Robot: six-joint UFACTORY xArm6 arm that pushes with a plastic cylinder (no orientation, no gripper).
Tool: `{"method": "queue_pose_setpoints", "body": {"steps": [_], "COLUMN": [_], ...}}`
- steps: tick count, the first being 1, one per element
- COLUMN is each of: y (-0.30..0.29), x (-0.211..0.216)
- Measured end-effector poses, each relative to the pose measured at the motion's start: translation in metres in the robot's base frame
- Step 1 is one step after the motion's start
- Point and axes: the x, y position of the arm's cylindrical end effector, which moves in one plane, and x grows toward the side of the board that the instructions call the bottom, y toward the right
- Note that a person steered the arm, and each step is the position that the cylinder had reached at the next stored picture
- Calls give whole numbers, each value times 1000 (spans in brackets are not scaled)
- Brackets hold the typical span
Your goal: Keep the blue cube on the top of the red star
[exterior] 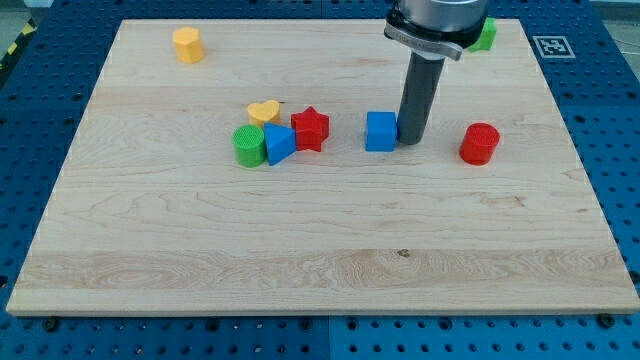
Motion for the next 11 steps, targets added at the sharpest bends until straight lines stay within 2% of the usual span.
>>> {"method": "queue_pose_setpoints", "body": {"steps": [1, 2, 4, 5, 6, 7, 8, 10, 11], "y": [7, 12, -36, -35, 6, -8, -61, -89, -100], "x": [14, 70, -6, -9, -11, -29, -39, -57, -82]}}
